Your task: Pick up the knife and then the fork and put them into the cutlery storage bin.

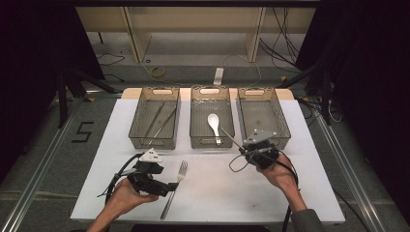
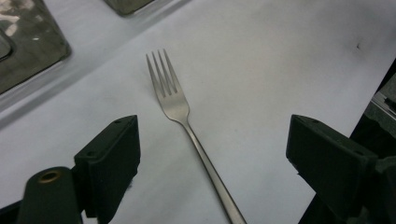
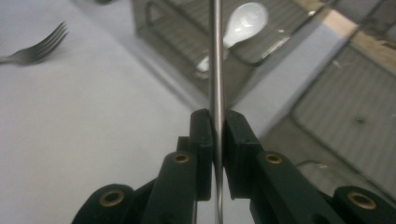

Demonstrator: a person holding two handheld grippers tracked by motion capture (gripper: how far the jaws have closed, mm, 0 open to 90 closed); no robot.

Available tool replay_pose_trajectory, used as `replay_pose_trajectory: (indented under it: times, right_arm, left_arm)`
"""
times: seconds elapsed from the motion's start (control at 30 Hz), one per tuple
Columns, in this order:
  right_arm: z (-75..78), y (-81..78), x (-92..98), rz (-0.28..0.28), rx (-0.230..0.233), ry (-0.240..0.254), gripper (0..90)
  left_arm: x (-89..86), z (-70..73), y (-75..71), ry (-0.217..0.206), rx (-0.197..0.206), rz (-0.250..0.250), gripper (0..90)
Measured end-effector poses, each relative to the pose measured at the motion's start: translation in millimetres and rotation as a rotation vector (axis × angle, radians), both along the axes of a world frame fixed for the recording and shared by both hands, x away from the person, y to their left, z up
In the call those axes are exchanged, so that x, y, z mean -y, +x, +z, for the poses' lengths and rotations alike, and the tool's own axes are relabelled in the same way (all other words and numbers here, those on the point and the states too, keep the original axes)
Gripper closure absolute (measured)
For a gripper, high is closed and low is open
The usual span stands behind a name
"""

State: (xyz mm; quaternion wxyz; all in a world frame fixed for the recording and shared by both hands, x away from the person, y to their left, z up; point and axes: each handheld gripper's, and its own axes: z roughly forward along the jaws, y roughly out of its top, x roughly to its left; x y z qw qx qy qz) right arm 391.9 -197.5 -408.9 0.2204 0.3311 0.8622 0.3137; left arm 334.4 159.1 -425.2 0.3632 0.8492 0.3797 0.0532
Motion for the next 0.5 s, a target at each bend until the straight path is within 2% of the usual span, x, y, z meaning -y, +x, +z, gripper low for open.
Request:
replay_pose_trajectory:
  times: [0.13, 0.27, 0.5]
  right_arm:
    - [13.1, 18.4, 9.5, -0.063, 0.005, 0.018, 83.6]
    - [23.9, 38.9, 16.6, -0.119, 0.003, 0.019, 83.6]
    - [36.5, 72.2, 23.4, -0.196, 0.001, 0.010, 83.6]
  left_arm:
    - [-5.9, -0.4, -2.5, -0.042, 0.030, 0.027, 16.5]
    - [-7.5, -2.1, -5.4, -0.033, 0.068, 0.036, 15.6]
    - [-6.5, -2.6, -6.4, -0.028, 0.085, 0.036, 15.4]
